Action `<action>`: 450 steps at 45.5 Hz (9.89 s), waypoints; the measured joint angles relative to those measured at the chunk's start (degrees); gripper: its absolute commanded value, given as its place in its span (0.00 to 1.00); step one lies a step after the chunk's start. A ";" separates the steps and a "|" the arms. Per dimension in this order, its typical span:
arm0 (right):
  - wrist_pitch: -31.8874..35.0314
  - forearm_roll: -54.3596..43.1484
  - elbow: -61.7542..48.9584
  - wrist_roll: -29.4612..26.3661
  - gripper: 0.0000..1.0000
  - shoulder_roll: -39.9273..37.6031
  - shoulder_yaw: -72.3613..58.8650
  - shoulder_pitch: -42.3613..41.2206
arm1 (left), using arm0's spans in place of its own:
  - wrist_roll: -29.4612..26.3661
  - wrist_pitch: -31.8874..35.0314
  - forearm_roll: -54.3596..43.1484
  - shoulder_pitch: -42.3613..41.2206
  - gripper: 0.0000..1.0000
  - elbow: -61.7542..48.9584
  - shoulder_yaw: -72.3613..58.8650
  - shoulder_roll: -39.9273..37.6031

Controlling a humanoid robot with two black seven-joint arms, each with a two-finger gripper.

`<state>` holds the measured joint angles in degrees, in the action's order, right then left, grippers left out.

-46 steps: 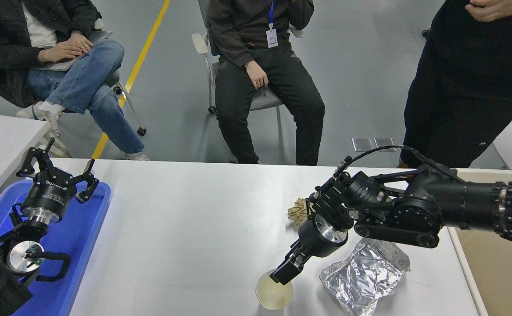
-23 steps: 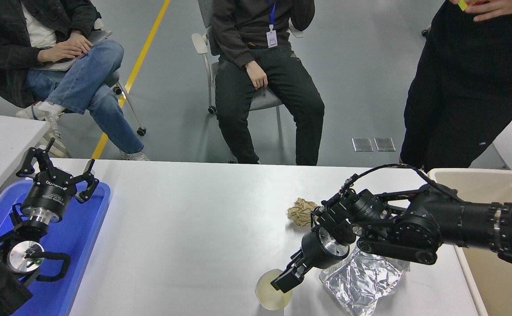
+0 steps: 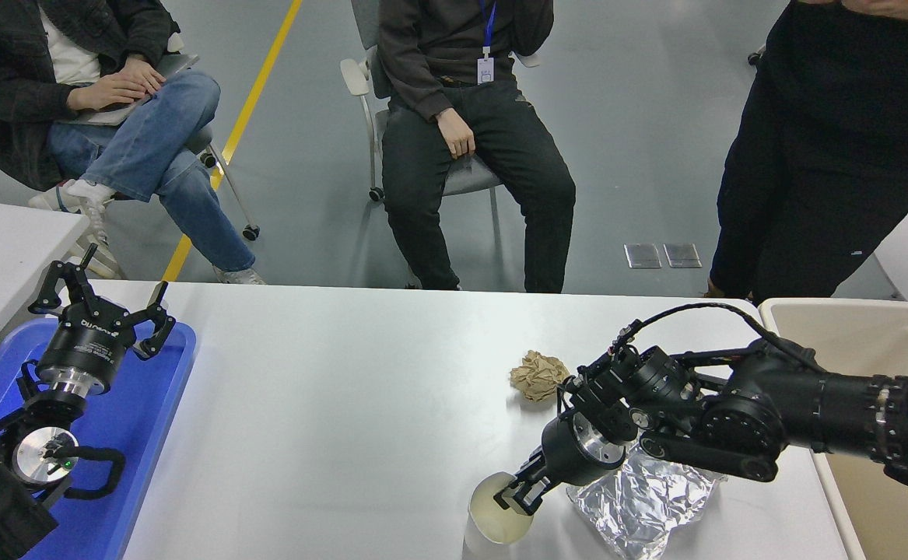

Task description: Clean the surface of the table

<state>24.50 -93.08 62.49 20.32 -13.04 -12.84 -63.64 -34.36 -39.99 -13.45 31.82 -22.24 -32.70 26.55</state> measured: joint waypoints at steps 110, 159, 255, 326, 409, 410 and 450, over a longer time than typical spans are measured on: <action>0.12 56.54 -46.26 2.06 0.00 -21.55 16.92 -5.59 | 0.00 0.00 0.00 0.00 1.00 0.00 0.01 -0.01; -13.10 68.06 -71.89 -7.25 0.00 -17.56 17.56 17.55 | 0.00 0.00 0.00 0.00 1.00 0.00 0.00 -0.01; -20.96 77.13 -72.05 -7.97 0.99 -6.50 17.25 30.75 | 0.00 0.00 0.00 0.00 1.00 0.00 0.01 -0.01; -32.77 86.25 -24.88 -8.02 0.99 -31.54 49.81 -4.10 | 0.00 0.00 0.00 0.00 1.00 0.00 0.01 -0.01; -24.41 88.83 -18.87 -7.32 1.00 -15.90 57.28 28.02 | 0.00 0.00 0.00 0.00 1.00 0.00 0.01 -0.01; -24.42 88.84 -19.22 -7.33 1.00 -16.31 56.45 27.72 | 0.00 0.00 0.00 0.00 1.00 0.00 0.00 -0.01; -23.36 62.60 -23.58 -6.75 1.00 -27.22 2.01 -6.47 | 0.00 0.00 0.00 0.00 1.00 0.00 0.02 -0.01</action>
<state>1.14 -30.47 38.91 13.57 -40.26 -10.83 -70.11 -34.37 -39.99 -13.45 31.82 -22.24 -32.68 26.54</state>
